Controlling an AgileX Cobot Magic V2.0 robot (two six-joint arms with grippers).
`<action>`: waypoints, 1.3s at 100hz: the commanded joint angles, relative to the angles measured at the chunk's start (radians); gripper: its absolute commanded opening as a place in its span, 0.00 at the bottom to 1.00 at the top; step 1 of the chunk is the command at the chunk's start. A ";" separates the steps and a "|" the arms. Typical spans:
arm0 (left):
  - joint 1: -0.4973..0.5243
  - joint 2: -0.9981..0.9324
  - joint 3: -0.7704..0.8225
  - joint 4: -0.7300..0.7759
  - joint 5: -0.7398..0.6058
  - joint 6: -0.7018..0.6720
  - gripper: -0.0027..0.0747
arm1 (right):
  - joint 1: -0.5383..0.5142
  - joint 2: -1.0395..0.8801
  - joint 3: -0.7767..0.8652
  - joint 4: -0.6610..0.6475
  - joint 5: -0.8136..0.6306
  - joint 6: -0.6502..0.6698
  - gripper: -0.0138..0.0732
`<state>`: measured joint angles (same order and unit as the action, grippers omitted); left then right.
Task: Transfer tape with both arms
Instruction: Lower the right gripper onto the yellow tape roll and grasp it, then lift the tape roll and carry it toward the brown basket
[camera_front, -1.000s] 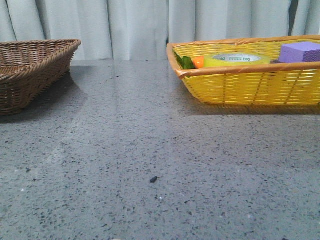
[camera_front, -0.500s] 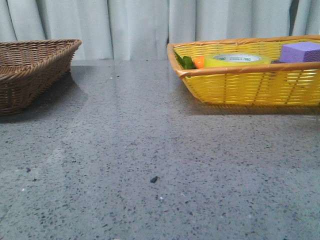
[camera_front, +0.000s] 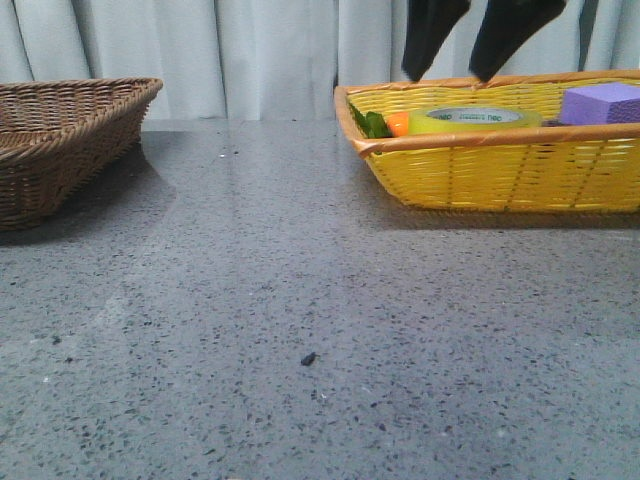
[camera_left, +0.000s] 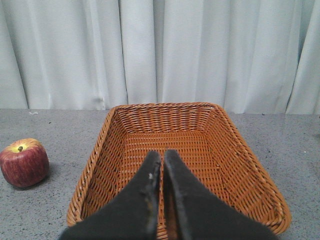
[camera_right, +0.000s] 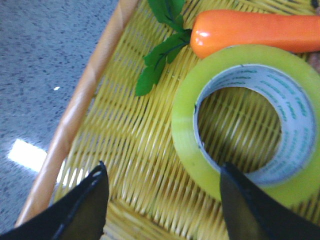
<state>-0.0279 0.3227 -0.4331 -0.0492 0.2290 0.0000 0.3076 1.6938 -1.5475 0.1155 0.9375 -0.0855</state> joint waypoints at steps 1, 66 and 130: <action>0.002 0.017 -0.036 -0.017 -0.077 -0.011 0.01 | 0.000 0.011 -0.052 -0.008 -0.034 -0.002 0.62; 0.002 0.017 -0.036 -0.017 -0.077 -0.011 0.01 | 0.000 0.119 -0.061 -0.090 -0.061 -0.002 0.43; 0.002 0.017 -0.036 -0.017 -0.077 -0.011 0.01 | 0.008 0.108 -0.313 -0.093 0.129 -0.002 0.12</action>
<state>-0.0279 0.3227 -0.4337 -0.0558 0.2290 0.0000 0.3120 1.8627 -1.7688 0.0280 1.0490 -0.0876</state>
